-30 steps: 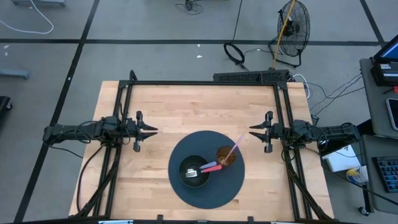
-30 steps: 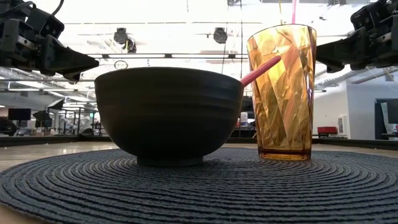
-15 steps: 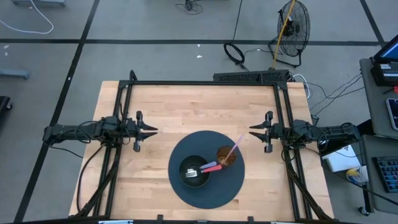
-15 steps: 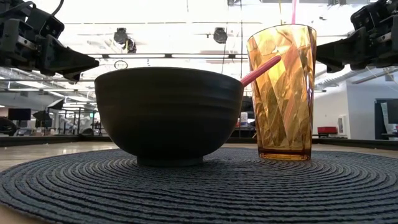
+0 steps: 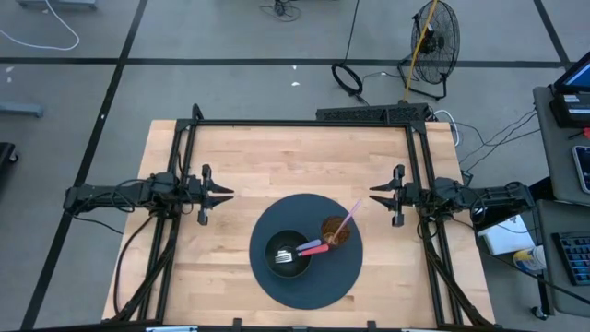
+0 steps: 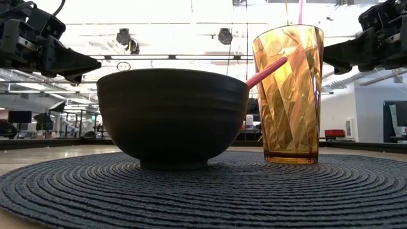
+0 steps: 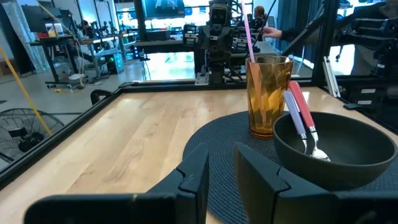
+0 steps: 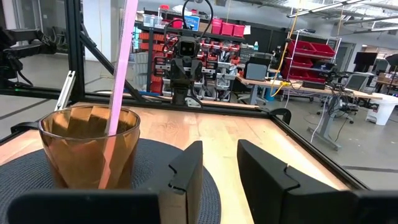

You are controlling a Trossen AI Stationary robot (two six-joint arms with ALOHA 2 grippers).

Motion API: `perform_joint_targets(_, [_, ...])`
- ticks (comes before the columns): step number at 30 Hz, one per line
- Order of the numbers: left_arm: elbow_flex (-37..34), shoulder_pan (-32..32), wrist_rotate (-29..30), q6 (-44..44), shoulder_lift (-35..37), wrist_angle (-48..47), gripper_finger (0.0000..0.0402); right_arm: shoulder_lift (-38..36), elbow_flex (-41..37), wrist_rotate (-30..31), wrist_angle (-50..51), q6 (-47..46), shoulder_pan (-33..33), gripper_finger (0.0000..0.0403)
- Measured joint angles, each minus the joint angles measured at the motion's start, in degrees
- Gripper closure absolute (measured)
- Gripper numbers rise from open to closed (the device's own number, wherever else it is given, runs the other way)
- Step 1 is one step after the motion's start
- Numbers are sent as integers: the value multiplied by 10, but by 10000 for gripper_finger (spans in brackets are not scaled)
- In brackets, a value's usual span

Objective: Pick & Place Utensil
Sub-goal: Return to Home Position

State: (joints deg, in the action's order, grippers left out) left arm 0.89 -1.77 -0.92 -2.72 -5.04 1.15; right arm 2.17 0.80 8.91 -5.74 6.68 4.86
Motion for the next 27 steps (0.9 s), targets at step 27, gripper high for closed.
perform_joint_targets(27, [0,0,0,0,0,0,325,0,0,0,0,0,0,309])
